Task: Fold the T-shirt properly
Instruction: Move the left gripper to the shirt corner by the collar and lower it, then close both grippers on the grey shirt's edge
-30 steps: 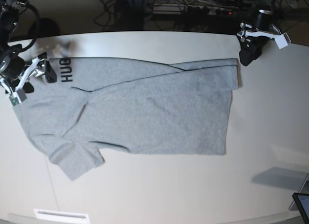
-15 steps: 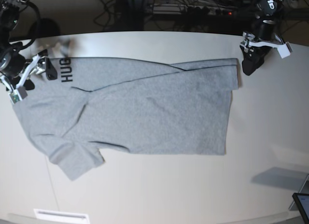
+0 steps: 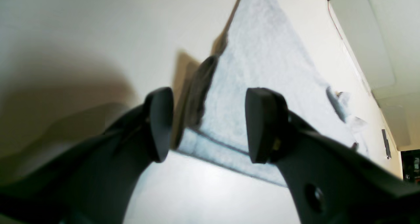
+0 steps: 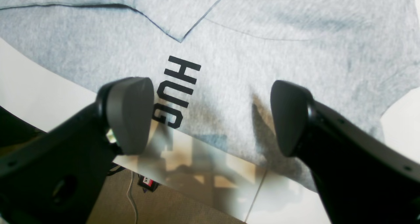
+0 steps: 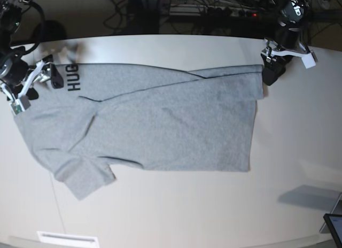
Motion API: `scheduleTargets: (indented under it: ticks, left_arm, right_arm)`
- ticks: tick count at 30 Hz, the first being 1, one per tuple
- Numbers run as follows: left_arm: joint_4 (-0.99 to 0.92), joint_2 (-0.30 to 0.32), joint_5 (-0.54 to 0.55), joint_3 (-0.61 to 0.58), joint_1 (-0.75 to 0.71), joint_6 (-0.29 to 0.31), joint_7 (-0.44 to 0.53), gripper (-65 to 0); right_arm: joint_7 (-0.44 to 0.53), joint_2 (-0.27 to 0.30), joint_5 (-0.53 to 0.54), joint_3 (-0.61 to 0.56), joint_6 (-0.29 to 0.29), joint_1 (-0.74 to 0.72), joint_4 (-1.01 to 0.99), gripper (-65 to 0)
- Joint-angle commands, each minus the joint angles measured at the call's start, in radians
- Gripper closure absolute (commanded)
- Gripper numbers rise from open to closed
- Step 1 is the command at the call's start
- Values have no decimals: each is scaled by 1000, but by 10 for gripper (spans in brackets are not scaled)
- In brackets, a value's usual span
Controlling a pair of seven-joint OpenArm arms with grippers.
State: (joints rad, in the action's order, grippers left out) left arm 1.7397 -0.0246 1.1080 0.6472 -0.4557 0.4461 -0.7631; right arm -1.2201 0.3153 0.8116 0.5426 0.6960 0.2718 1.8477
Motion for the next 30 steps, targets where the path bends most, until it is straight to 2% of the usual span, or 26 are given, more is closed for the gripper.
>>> scheduleTargets:
  ticks: [1,4,14,24,30]
  left_arm:
    - [21,8,24,3,-1,12,18,-341]
    - [19,8,24,3,1,12,18,-341]
    - [12,10,21,-102,24,10,23,-339]
    - [22,8,22,-91,-2,9,24,-339]
    - [46,8,16,-17,-4,9,20,-339]
  right_arm:
    - [20,15,18,4,2,-7,11,-515]
    - [20,15,18,4,2,-7,11,-515]
    - [20,15,18,6,2,-7,10,-515]
    - [21,15,18,6,2,-7,10,-515]
    - [21,15,18,6,2,-7,10,-515]
